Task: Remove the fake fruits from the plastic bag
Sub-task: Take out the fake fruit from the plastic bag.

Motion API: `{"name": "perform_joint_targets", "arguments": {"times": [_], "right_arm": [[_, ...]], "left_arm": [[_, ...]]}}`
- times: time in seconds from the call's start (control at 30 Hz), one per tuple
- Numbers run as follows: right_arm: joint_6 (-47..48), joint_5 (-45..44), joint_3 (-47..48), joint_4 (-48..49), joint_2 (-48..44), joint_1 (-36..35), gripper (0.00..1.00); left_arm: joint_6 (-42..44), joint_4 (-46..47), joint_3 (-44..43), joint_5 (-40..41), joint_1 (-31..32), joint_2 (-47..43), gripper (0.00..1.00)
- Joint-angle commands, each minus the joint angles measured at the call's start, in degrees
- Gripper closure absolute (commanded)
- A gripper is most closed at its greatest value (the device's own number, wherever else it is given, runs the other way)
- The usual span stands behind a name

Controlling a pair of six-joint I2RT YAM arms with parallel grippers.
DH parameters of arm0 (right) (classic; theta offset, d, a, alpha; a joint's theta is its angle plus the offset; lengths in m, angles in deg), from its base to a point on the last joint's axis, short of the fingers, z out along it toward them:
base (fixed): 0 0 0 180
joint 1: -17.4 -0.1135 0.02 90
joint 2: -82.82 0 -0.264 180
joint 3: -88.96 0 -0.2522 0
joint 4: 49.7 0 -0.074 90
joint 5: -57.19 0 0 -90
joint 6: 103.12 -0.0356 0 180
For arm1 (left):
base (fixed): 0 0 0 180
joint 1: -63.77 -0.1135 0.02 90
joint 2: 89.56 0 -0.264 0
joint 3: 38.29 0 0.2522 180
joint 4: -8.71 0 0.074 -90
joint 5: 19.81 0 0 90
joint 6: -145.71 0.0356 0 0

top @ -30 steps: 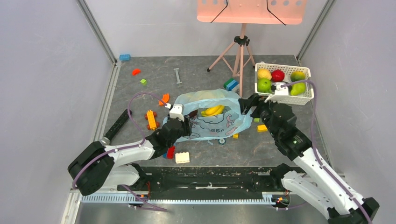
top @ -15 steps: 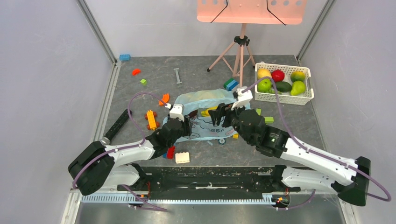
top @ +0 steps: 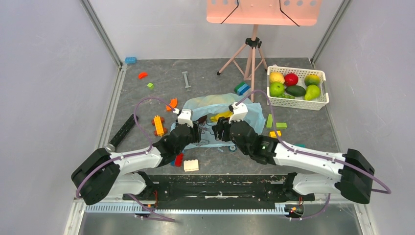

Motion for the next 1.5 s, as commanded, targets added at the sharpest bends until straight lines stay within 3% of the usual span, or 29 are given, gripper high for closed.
{"name": "perform_joint_targets", "arguments": {"times": [0.0,0.43,0.97,1.3,1.47], "right_arm": [[-2.50,-0.29,0.07,3.83,3.56,1.68,0.42],[-2.94,1.02,4.15,3.52,15.53,10.08,0.46],[-7.07,-5.76,12.75,3.90,27.22,12.89,0.44],[-9.37,-11.13,17.29,-2.10,31.70,13.86,0.23],[-9.54,-12.33,19.64,-5.12,34.38,14.29,0.21]], "left_arm": [[2.59,1.01,-1.79,1.41,0.13,-0.23,0.40],[2.60,1.00,-1.84,1.43,0.13,-0.07,0.39],[2.58,0.93,-1.85,1.57,0.13,-0.29,0.39],[2.59,0.95,-1.84,1.15,0.15,-0.44,0.39],[2.59,0.87,-1.79,1.24,0.08,-0.45,0.39]]}}
